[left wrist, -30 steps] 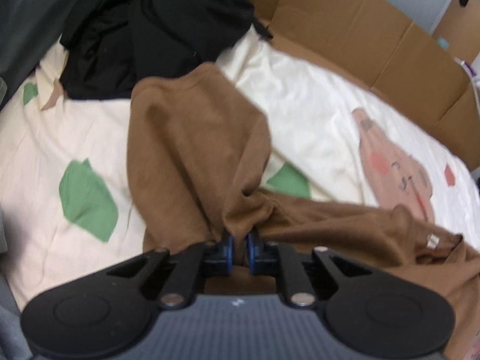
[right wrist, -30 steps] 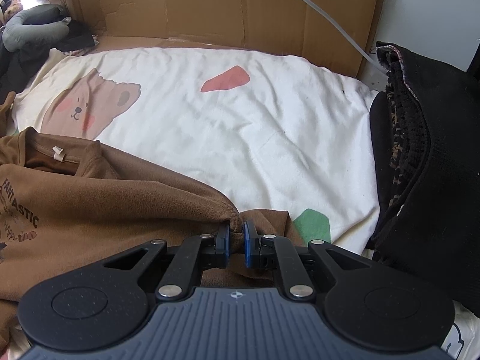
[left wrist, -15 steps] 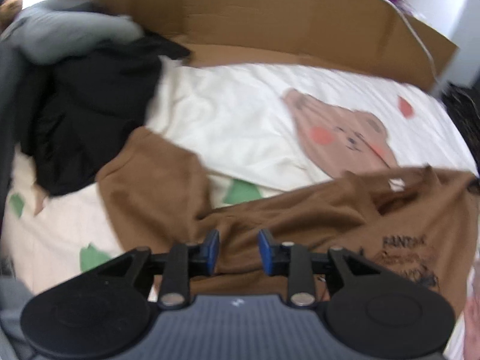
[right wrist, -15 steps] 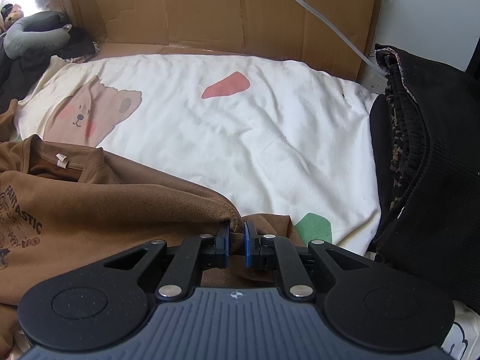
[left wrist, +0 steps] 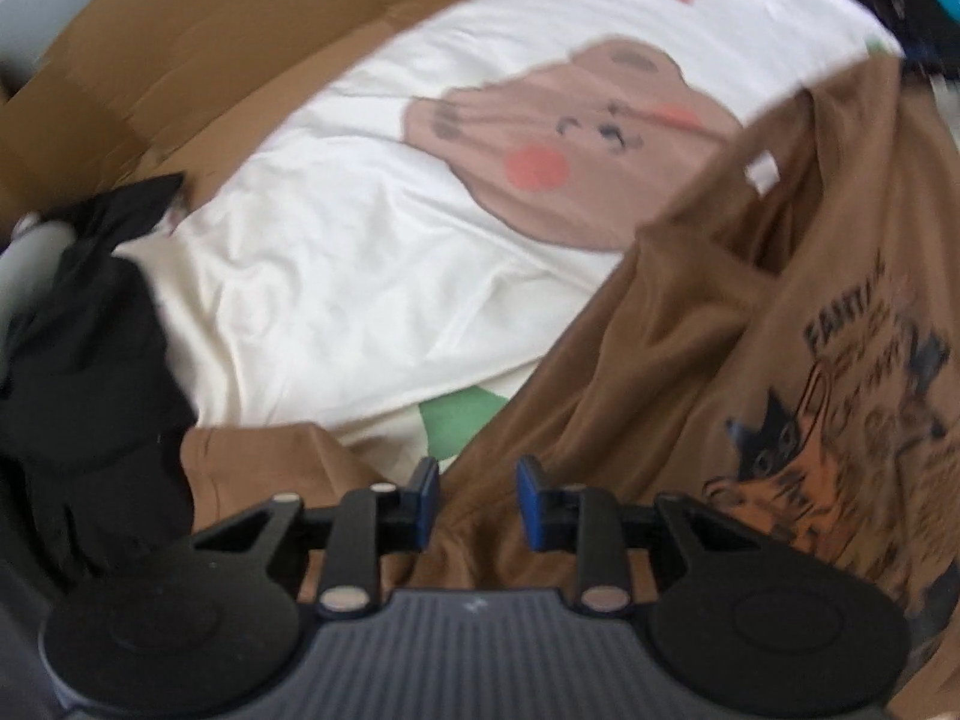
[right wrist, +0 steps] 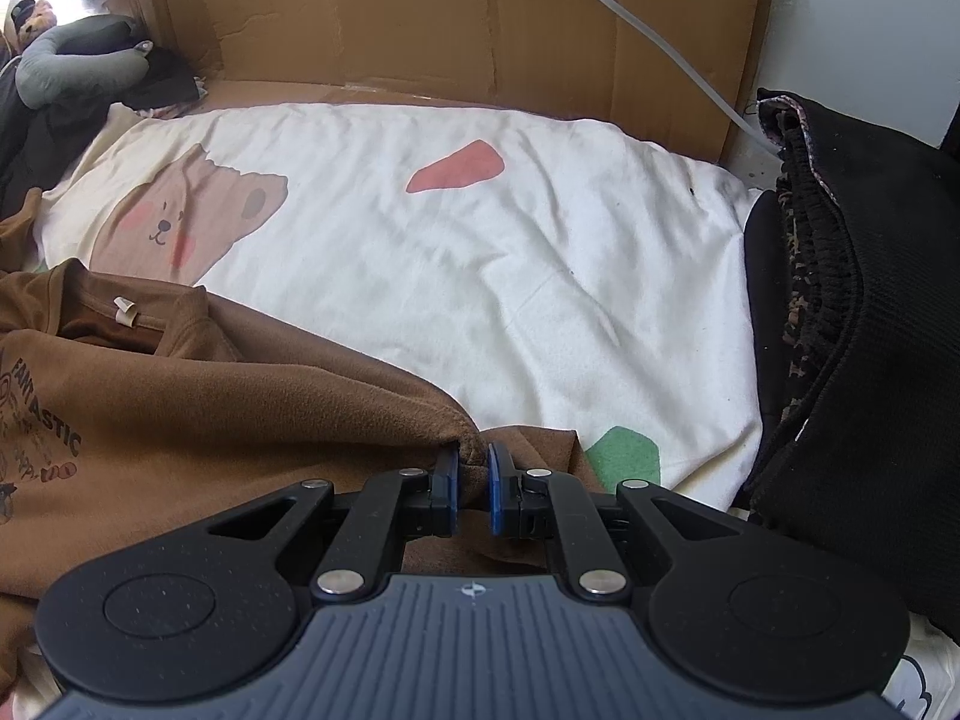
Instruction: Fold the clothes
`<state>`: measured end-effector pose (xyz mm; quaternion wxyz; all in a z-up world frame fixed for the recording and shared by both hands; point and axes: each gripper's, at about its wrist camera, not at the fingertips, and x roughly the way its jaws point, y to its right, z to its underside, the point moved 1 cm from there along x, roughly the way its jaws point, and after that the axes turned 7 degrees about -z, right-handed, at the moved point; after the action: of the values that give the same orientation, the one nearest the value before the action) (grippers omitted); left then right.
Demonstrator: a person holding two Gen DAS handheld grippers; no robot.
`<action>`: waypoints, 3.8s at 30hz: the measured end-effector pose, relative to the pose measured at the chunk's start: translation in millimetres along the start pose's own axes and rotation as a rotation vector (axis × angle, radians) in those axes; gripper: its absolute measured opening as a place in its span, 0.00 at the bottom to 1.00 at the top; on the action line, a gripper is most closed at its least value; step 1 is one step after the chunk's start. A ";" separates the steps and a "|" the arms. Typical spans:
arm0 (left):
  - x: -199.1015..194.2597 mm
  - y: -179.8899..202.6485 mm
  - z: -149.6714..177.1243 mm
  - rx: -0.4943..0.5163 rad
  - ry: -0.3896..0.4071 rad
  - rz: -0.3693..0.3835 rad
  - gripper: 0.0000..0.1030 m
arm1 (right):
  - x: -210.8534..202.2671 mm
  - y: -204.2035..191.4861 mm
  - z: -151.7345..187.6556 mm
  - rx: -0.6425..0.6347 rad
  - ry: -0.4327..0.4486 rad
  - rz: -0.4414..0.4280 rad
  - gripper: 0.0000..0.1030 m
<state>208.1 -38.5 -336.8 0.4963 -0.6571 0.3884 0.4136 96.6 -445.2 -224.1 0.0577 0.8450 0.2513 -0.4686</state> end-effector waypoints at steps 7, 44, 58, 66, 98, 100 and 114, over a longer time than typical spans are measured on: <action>9.6 -4.4 -0.2 0.215 -0.096 0.031 0.28 | 0.9 0.4 -0.4 -0.005 -0.003 -0.001 0.08; 4.1 -79.3 6.1 -0.110 0.145 -0.003 0.06 | -0.1 -1.8 -45.5 -0.153 0.047 0.102 0.08; 43.1 -127.1 0.6 -0.436 0.231 -0.042 0.06 | 40.8 1.0 -93.9 -0.274 -0.002 0.150 0.05; 61.9 -135.9 -1.4 -0.491 0.212 -0.095 0.06 | 85.7 -1.1 -137.9 -0.350 -0.074 0.155 0.05; 86.4 -139.8 17.2 -0.513 0.162 -0.090 0.07 | 148.8 22.9 -161.3 -0.303 -0.186 -0.007 0.05; 82.1 -141.4 17.8 -0.522 0.177 -0.079 0.06 | 147.3 21.5 -166.1 -0.322 -0.180 0.026 0.05; 56.2 -160.1 40.2 -0.659 0.275 -0.084 0.06 | 157.3 -3.2 -227.4 -0.470 -0.162 0.153 0.05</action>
<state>369.2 28.0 -342.6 0.2173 -0.8469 0.2698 0.4035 336.9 -308.3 -226.8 0.3078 0.7845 0.2830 -0.4578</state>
